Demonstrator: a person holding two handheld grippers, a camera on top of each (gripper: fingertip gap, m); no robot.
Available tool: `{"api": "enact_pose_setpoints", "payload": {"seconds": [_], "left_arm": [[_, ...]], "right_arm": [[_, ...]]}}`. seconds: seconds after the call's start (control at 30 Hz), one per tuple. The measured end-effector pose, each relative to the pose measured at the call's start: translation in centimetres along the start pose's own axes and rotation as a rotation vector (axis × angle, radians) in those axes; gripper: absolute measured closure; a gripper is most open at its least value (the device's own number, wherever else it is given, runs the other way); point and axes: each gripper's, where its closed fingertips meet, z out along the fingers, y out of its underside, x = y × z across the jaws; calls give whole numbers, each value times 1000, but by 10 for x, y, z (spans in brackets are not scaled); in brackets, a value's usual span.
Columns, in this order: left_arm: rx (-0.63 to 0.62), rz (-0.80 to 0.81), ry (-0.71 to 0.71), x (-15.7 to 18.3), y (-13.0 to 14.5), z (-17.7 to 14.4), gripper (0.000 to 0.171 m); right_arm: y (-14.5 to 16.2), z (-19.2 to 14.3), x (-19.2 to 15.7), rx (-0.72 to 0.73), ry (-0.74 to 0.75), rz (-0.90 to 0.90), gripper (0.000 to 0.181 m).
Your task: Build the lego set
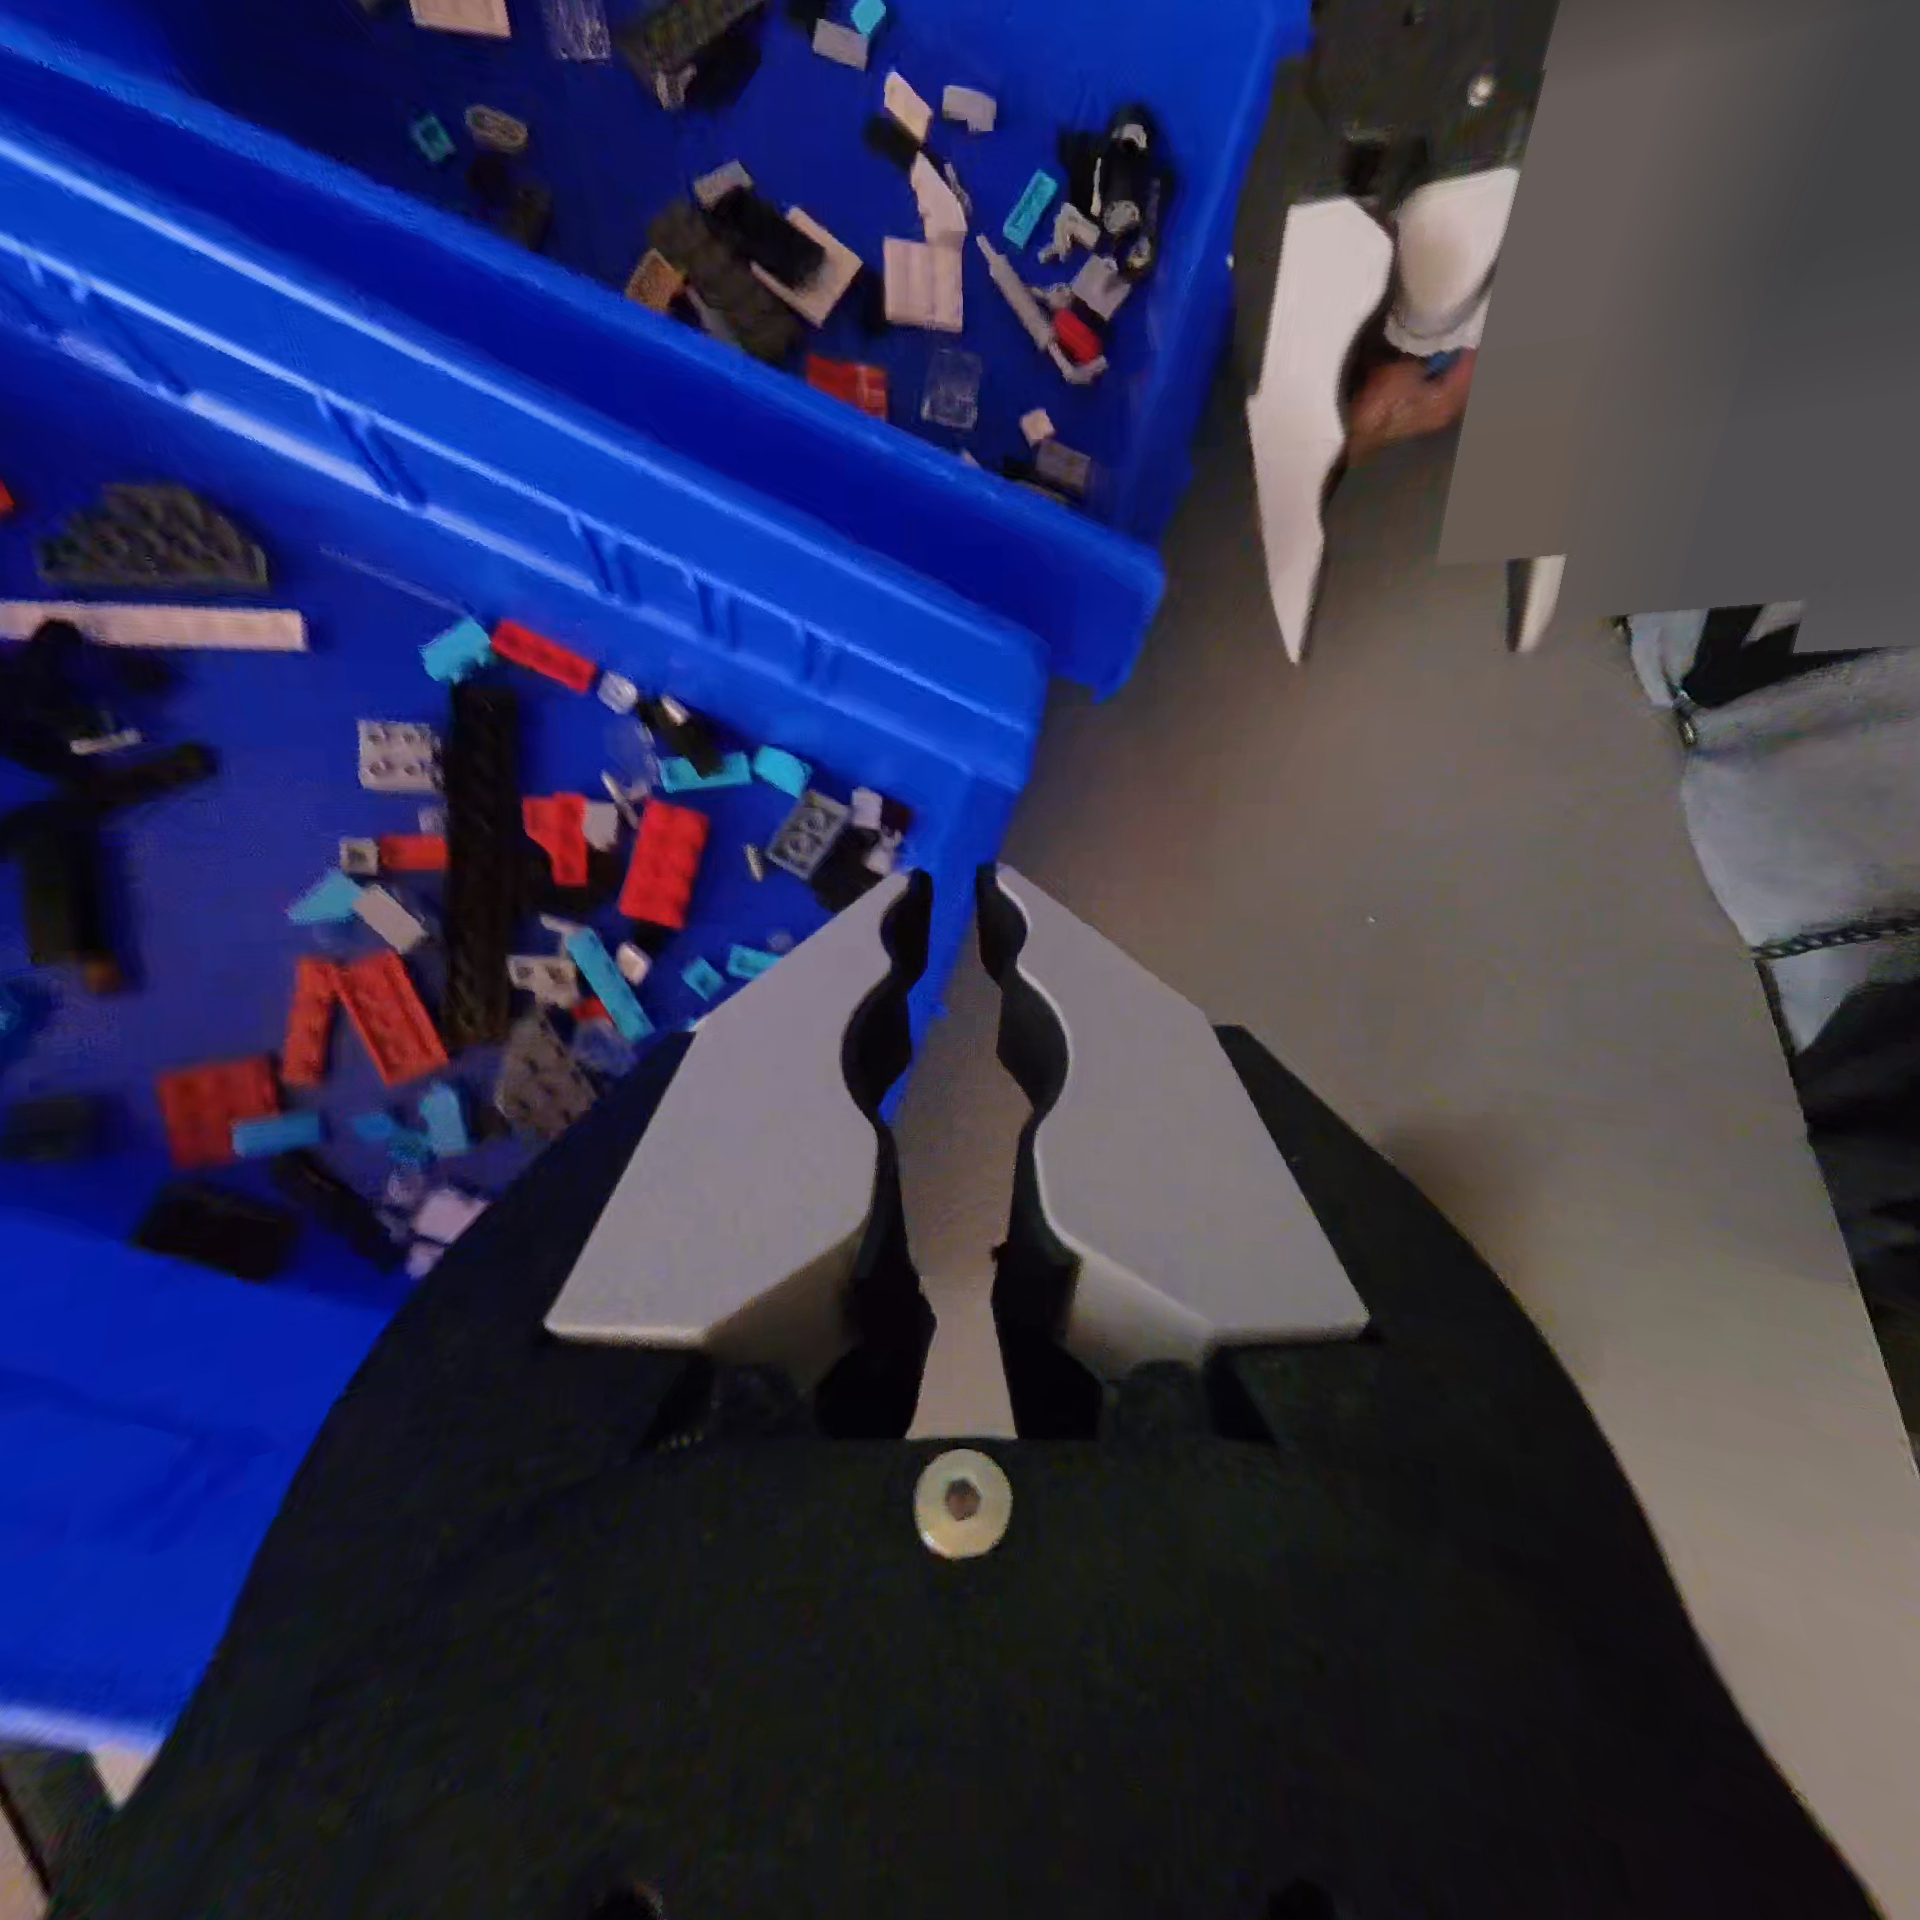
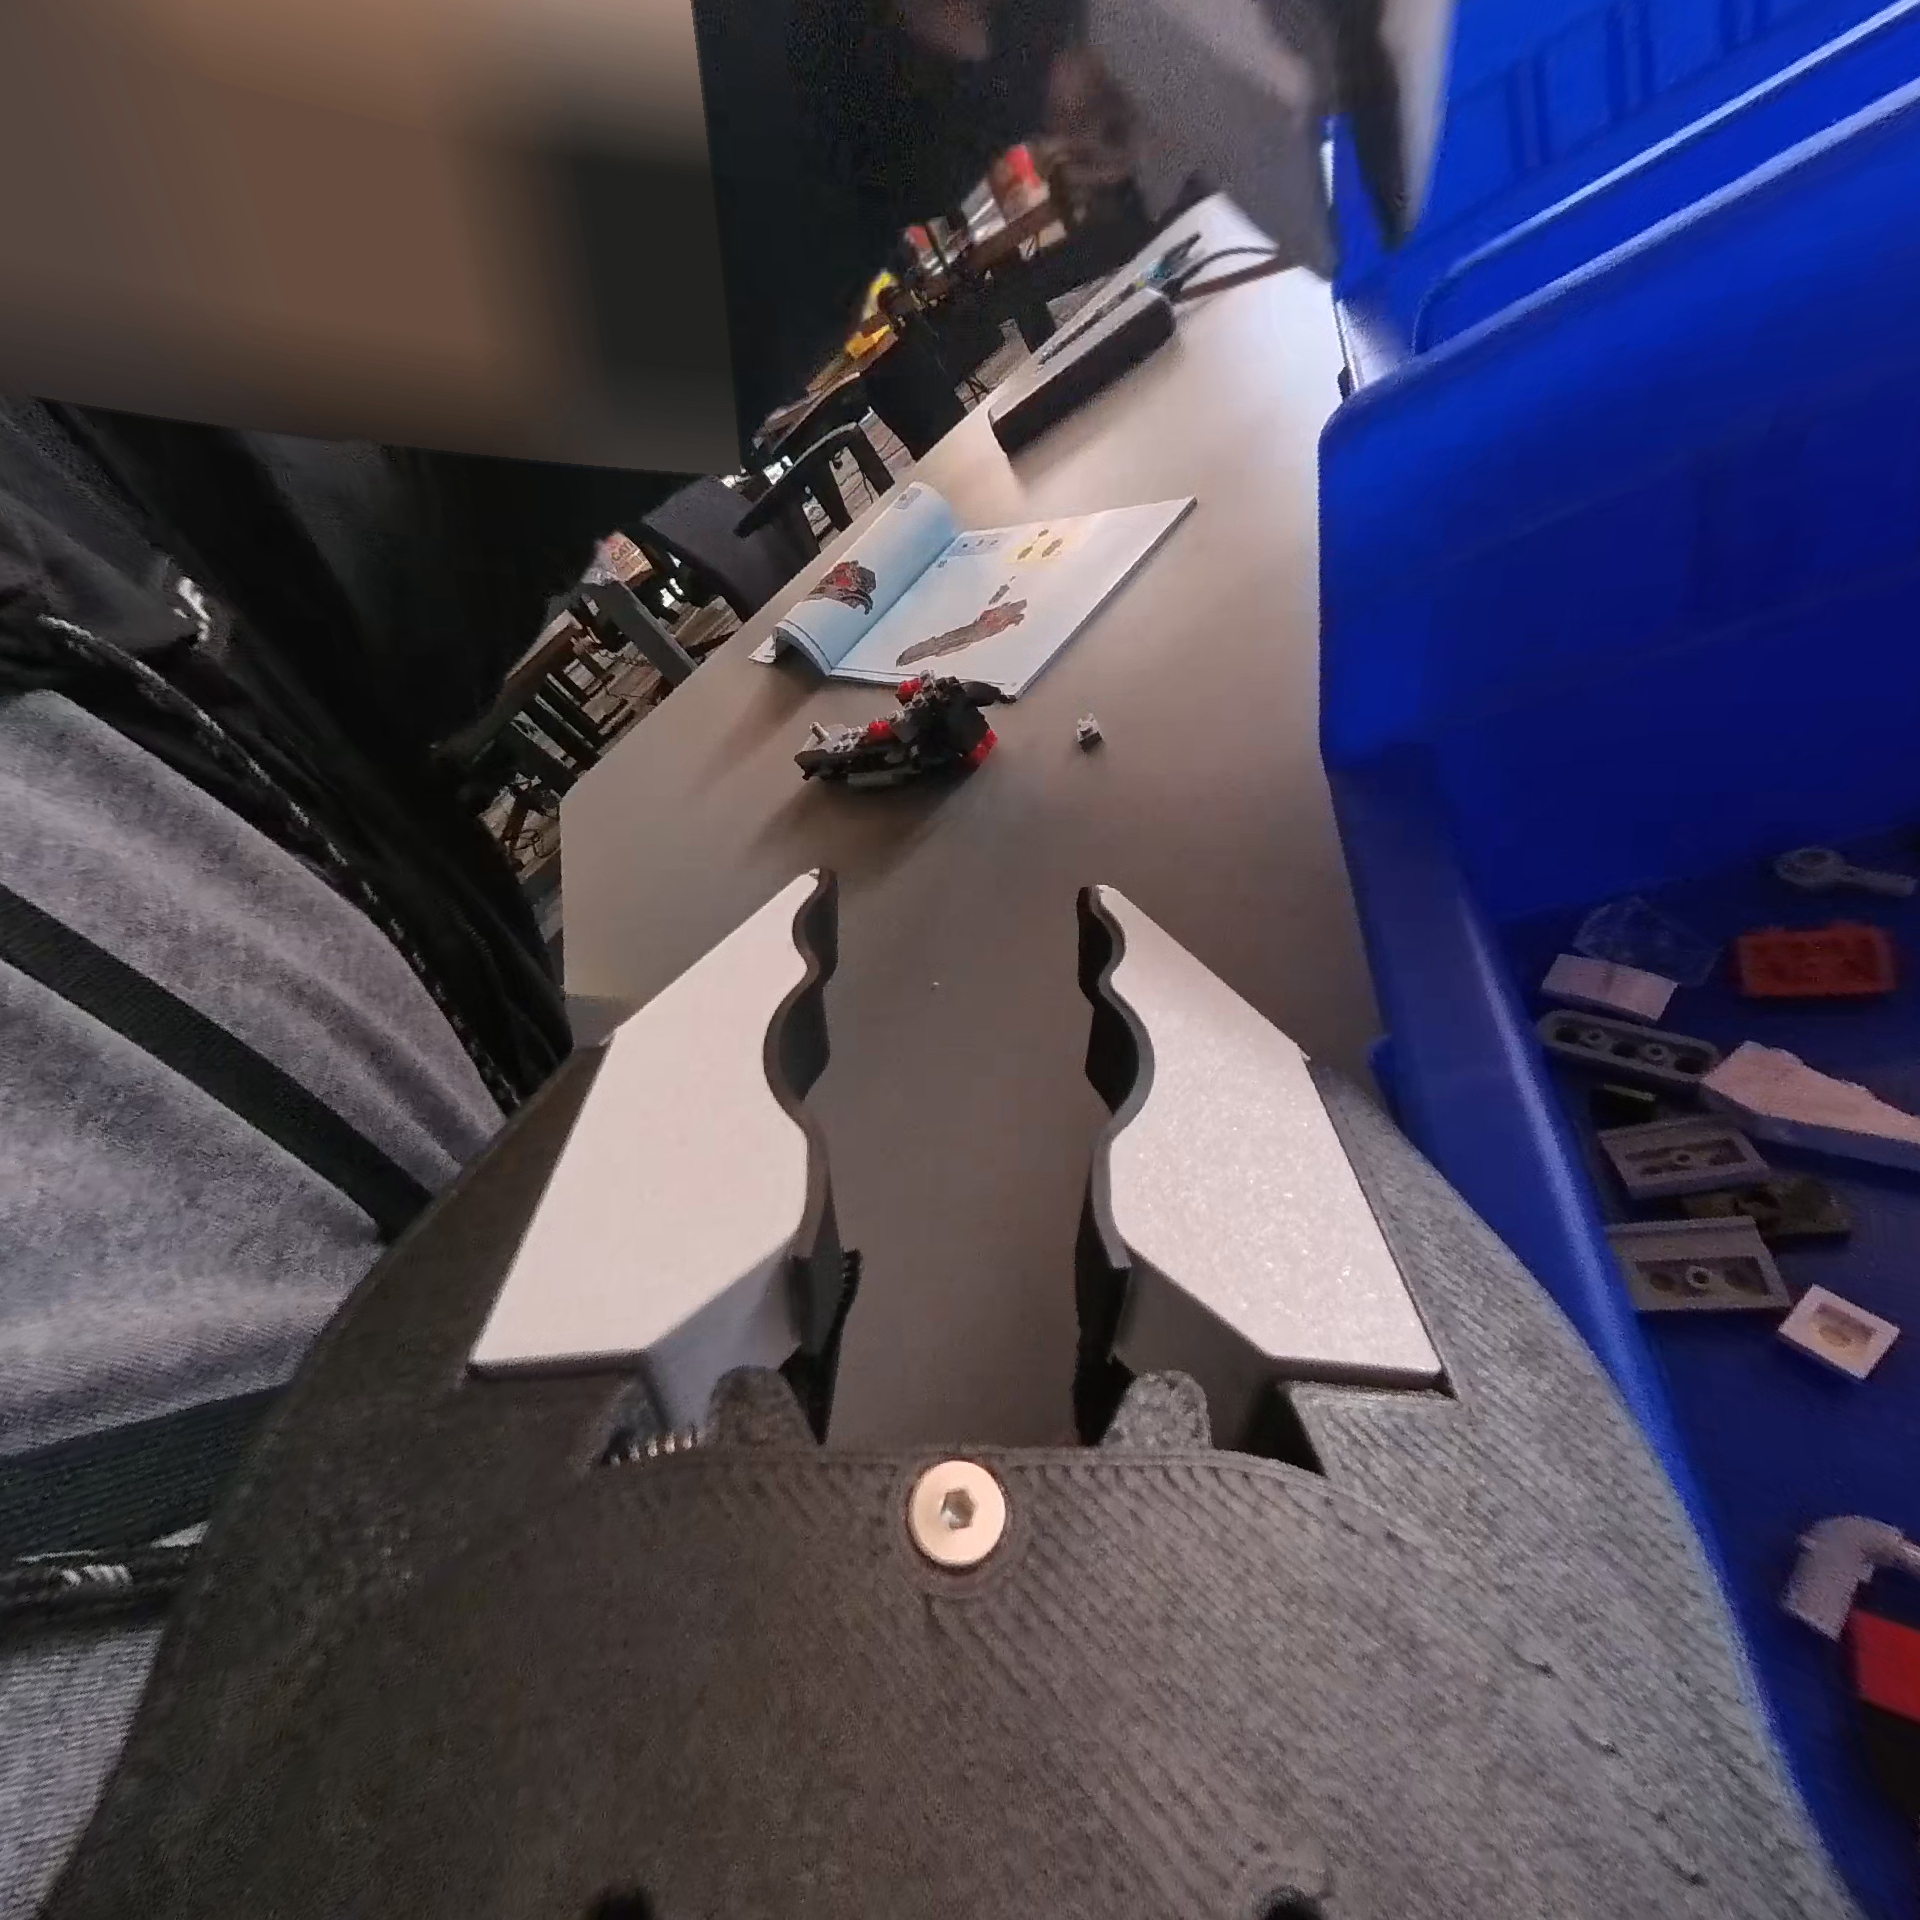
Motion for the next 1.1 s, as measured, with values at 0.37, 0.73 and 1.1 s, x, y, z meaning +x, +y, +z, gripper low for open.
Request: {"api": "enact_pose_setpoints", "payload": {"seconds": [0.37, 0.73, 1.1], "left_arm": [[-391, -98, 371, -15, 30, 66, 171], [-335, -44, 209, -42, 32, 67, 171], [-394, 177, 375, -16, 38, 72, 171]], "right_arm": [[-1, -1, 1, 8, -2, 7, 134], [-1, -1, 1, 7, -2, 7, 134], [-1, -1, 1, 6, -3, 9, 134]]}}
